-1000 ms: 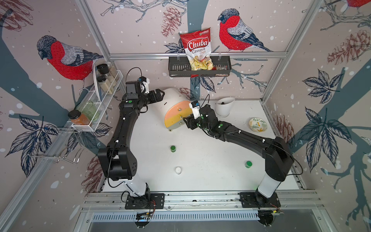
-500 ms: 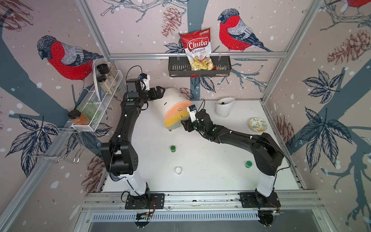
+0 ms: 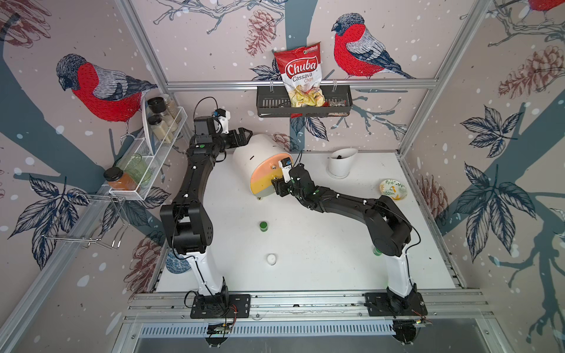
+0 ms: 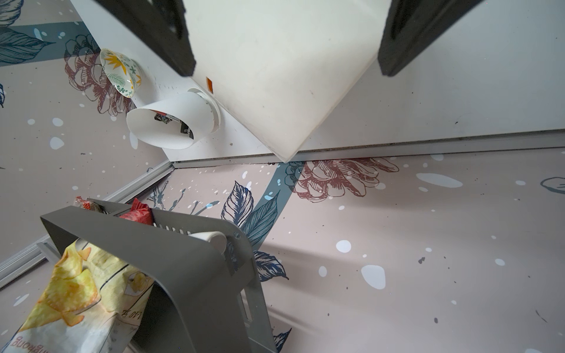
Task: Put the paint cans in the drawer according to color
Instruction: Open the drawer in the storage box.
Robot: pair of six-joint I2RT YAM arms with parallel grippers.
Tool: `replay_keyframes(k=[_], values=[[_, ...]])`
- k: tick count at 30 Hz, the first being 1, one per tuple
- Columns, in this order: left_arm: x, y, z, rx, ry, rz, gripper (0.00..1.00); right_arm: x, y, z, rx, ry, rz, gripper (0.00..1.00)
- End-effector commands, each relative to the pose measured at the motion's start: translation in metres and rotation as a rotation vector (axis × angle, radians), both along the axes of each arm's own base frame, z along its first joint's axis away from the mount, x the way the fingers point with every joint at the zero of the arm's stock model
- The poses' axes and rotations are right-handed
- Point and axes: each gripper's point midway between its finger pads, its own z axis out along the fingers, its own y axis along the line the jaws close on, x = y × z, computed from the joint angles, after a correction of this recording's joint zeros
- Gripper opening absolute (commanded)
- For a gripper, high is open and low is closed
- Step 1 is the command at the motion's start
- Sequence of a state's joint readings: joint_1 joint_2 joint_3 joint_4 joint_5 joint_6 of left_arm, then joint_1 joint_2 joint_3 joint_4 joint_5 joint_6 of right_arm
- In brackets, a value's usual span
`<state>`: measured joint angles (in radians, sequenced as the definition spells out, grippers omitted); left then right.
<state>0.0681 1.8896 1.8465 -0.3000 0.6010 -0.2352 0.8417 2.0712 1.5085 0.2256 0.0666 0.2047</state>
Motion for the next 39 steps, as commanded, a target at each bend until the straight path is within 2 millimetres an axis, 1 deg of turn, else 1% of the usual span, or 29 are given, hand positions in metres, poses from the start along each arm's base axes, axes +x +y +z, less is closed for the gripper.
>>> replay_keyframes(k=[1, 7, 11, 15, 28, 39], values=[[0.001, -0.002, 0.009, 0.005, -0.042, -0.021, 0.96, 0.003, 0.002, -0.005, -0.018, 0.009, 0.009, 0.62], [-0.002, -0.004, 0.014, -0.001, -0.053, -0.033, 0.97, 0.002, 0.003, -0.011, -0.017, 0.015, 0.013, 0.60], [-0.002, -0.005, 0.012, -0.003, -0.053, -0.039, 0.96, 0.004, 0.005, -0.015, -0.019, 0.023, 0.011, 0.59], [-0.003, -0.006, 0.012, -0.008, -0.052, -0.045, 0.96, 0.005, 0.005, -0.015, -0.018, 0.016, 0.007, 0.59], [-0.005, -0.006, 0.019, -0.010, -0.062, -0.048, 0.96, 0.010, 0.006, -0.012, -0.014, -0.002, 0.006, 0.51], [-0.005, -0.007, 0.017, -0.022, -0.052, -0.052, 0.96, 0.015, 0.009, -0.013, -0.019, -0.001, 0.008, 0.43]])
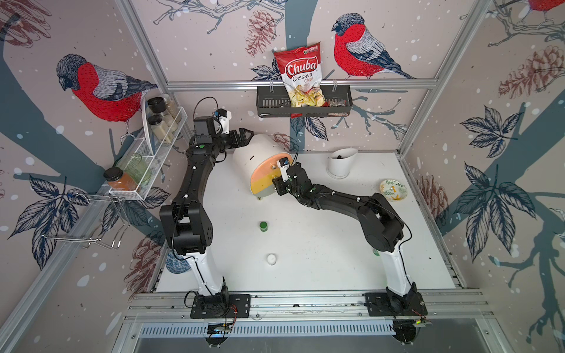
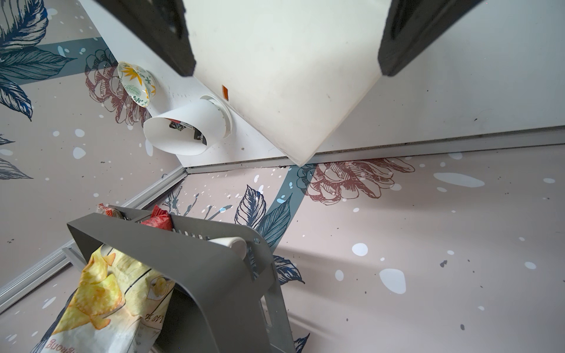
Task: Put the paint cans in the drawer according to color
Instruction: Open the drawer in the storage box.
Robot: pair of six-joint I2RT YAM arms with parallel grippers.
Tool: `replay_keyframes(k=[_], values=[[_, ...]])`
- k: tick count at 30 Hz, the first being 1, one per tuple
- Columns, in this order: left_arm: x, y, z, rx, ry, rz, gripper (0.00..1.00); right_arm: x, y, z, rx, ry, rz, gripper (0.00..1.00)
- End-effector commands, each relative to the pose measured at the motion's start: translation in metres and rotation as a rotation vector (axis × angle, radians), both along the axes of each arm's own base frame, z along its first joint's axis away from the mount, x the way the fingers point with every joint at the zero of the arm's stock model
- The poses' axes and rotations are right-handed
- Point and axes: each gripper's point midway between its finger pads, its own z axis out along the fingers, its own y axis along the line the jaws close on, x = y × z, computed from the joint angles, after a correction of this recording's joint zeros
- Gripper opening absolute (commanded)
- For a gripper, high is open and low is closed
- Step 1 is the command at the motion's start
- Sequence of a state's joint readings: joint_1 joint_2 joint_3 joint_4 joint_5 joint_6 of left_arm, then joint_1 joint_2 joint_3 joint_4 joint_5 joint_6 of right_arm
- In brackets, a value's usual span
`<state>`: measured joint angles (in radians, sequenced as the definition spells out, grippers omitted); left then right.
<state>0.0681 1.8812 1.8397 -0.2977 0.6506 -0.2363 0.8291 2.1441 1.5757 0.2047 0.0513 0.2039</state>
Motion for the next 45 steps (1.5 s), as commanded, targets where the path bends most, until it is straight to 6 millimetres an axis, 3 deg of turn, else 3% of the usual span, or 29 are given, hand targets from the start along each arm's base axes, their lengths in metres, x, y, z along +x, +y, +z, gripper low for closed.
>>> replay_keyframes(k=[1, 17, 23, 34, 45], values=[[0.001, 0.000, 0.014, -0.003, -0.047, -0.007, 0.96, 0.003, 0.002, 0.005, -0.002, -0.026, 0.006, 0.42], [-0.009, -0.003, 0.021, -0.030, -0.041, -0.011, 0.96, -0.002, -0.004, 0.005, -0.014, -0.013, 0.003, 0.29], [-0.023, -0.012, 0.024, -0.038, -0.041, -0.012, 0.96, -0.012, -0.012, 0.010, -0.010, -0.008, 0.000, 0.28], [-0.053, -0.045, 0.024, -0.018, -0.037, -0.048, 0.96, -0.035, -0.034, 0.015, -0.003, 0.011, -0.018, 0.28], [-0.086, -0.057, 0.033, -0.022, -0.047, -0.078, 0.96, -0.067, -0.060, 0.014, -0.007, 0.021, -0.037, 0.28]])
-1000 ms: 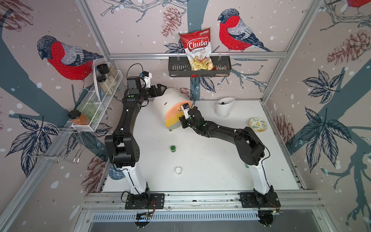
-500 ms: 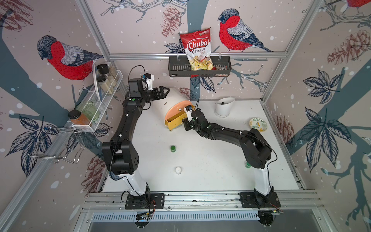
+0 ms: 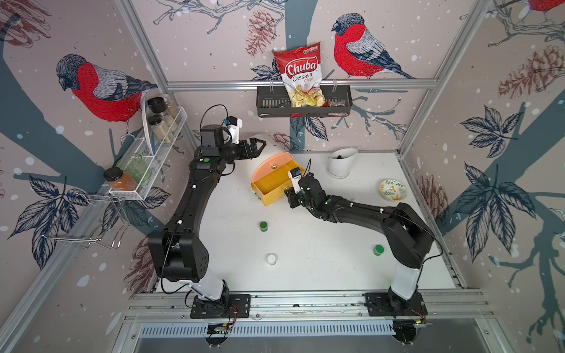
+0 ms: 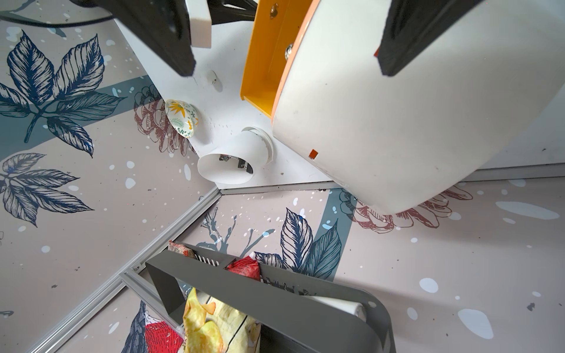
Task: Put the paint cans in the drawer according to color
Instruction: Open the drawer in the storage box.
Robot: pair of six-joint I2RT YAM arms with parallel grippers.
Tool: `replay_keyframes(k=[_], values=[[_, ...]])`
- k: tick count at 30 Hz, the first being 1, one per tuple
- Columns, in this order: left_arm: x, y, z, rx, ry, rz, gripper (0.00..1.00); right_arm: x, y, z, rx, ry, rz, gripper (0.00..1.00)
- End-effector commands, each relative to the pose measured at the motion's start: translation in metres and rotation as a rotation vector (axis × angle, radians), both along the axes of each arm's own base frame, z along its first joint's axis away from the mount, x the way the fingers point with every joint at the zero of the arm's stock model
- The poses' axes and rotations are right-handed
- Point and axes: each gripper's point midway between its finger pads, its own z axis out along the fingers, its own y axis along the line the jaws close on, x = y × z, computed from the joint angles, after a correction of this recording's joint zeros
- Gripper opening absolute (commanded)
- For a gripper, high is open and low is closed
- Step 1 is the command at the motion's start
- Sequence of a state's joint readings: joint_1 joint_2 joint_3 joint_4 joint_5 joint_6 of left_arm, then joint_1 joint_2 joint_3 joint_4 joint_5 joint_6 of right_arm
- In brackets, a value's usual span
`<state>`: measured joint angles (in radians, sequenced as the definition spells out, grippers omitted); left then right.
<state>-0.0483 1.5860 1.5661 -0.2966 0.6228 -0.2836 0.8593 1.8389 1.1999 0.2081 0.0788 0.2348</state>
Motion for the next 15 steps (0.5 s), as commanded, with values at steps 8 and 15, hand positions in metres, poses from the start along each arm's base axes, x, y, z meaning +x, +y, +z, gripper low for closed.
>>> replay_keyframes(k=[8, 15], values=[[-0.021, -0.006, 0.010, -0.021, -0.044, -0.023, 0.97, -0.011, -0.012, 0.006, 0.013, -0.025, -0.038, 0.28], [-0.032, -0.007, 0.009, -0.024, -0.040, -0.033, 0.96, -0.016, -0.017, 0.006, 0.000, -0.034, -0.048, 0.28]])
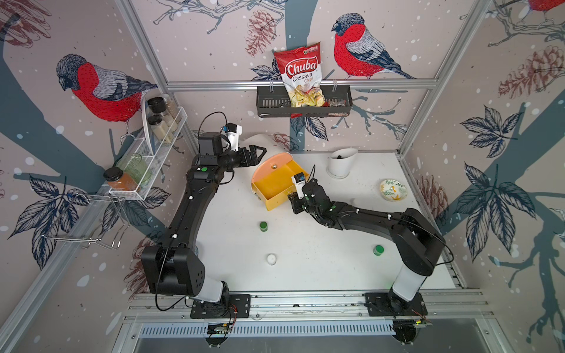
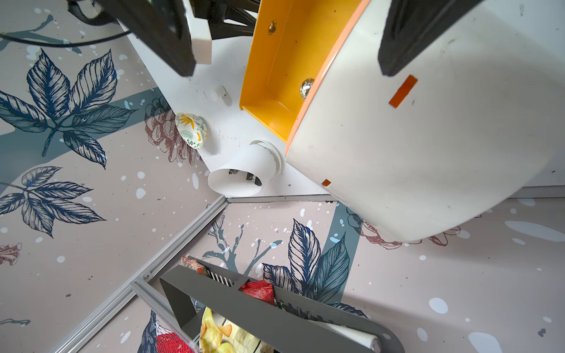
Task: Put the paint cans in the drawer according to color
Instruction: Open the drawer in the storage box.
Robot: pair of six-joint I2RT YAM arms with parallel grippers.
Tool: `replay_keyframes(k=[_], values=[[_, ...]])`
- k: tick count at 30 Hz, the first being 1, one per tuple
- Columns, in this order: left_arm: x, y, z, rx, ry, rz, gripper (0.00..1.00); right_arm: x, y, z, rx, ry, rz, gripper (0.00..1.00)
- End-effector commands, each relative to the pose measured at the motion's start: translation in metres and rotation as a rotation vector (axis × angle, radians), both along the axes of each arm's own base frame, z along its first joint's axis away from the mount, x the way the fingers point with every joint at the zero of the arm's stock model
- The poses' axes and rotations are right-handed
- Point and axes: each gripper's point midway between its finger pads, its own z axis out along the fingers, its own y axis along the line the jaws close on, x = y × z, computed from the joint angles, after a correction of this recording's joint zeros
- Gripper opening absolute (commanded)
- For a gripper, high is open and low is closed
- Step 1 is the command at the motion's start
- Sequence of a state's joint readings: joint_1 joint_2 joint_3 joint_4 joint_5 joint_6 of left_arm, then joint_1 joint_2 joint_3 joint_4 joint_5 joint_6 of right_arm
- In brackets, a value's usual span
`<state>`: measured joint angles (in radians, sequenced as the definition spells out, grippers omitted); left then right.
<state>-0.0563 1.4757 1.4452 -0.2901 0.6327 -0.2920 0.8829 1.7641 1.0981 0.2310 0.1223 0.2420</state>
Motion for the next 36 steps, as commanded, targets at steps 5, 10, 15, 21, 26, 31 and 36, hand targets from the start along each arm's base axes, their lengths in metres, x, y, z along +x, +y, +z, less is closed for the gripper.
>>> replay_keyframes(k=[5, 10, 15, 21, 26, 31, 36], values=[[-0.005, -0.005, 0.016, -0.019, -0.047, -0.029, 0.96, -0.001, -0.009, 0.010, 0.006, -0.030, -0.040, 0.28], [-0.010, -0.008, 0.014, -0.019, -0.038, -0.039, 0.96, -0.003, -0.014, 0.012, 0.010, -0.037, -0.046, 0.28], [-0.013, -0.008, 0.015, -0.019, -0.039, -0.041, 0.96, -0.002, -0.014, 0.009, 0.004, -0.031, -0.047, 0.28], [-0.015, -0.011, 0.022, -0.025, -0.044, -0.053, 0.96, -0.003, -0.015, 0.008, 0.001, -0.025, -0.050, 0.28], [-0.021, -0.017, 0.030, -0.033, -0.065, -0.075, 0.97, -0.004, -0.015, 0.005, 0.010, -0.009, -0.053, 0.30], [-0.027, -0.025, 0.035, -0.036, -0.078, -0.103, 0.97, -0.004, -0.015, 0.003, 0.015, 0.006, -0.053, 0.32], [-0.030, -0.026, 0.038, -0.033, -0.094, -0.096, 0.97, -0.003, -0.013, -0.002, 0.009, 0.021, -0.051, 0.34]])
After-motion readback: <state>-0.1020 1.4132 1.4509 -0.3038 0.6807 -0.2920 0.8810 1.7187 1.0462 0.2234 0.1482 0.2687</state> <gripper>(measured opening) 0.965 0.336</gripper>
